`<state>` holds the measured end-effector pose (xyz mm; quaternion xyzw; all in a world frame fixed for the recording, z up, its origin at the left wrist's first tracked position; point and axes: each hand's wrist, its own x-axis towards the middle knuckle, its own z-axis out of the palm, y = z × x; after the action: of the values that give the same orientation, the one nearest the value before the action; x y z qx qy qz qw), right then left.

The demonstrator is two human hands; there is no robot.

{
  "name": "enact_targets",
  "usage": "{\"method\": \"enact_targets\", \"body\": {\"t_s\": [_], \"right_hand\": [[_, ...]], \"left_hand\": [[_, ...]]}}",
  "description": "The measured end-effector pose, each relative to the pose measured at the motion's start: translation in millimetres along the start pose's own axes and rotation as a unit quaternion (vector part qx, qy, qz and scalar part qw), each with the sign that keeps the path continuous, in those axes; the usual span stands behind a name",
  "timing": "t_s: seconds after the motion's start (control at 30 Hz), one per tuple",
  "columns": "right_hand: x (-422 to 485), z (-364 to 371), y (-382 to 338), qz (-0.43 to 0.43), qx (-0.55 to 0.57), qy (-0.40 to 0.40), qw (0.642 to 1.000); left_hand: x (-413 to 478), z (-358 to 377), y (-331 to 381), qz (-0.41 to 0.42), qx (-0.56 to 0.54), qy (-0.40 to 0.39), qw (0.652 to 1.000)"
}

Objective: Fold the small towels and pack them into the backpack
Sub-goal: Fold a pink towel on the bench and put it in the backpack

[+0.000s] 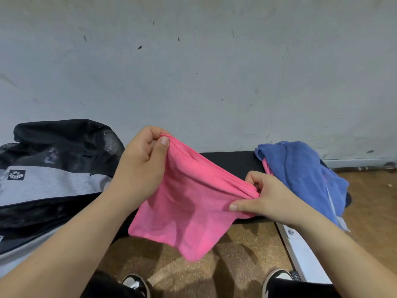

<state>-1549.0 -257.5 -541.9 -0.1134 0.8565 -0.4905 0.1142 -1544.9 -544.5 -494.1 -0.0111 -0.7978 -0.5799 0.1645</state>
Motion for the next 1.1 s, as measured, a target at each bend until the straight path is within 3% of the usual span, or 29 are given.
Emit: {"method": "enact_targets", "body": {"t_s": [0.37, 0.7, 0.77, 0.93, 1.1], "right_hand": [[8.8, -24.2, 14.0, -0.025, 0.071, -0.054, 0.996], [18.1, -43.8, 38.5, 0.077, 0.230, 0.056, 0.968], [17.6, -45.1, 37.0, 0.089, 0.296, 0.097, 0.946], [8.6, -49.9, 18.6, 0.067, 0.408, 0.154, 0.898], [-15.6, -55.3, -8.6, 0.056, 0.446, 0.125, 0.885]], "left_hand": [[21.3, 2.6, -22.0, -0.024, 0.072, 0.012, 0.997], [25.2, -1.0, -34.6, -0.037, 0.107, -0.003, 0.994], [24.8, 0.0, -32.7, -0.057, 0.079, 0.002, 0.995], [21.9, -4.4, -24.5, -0.183, -0.142, -0.056, 0.971], [6.8, -6.0, -9.1, -0.225, -0.160, -0.120, 0.954]]}}
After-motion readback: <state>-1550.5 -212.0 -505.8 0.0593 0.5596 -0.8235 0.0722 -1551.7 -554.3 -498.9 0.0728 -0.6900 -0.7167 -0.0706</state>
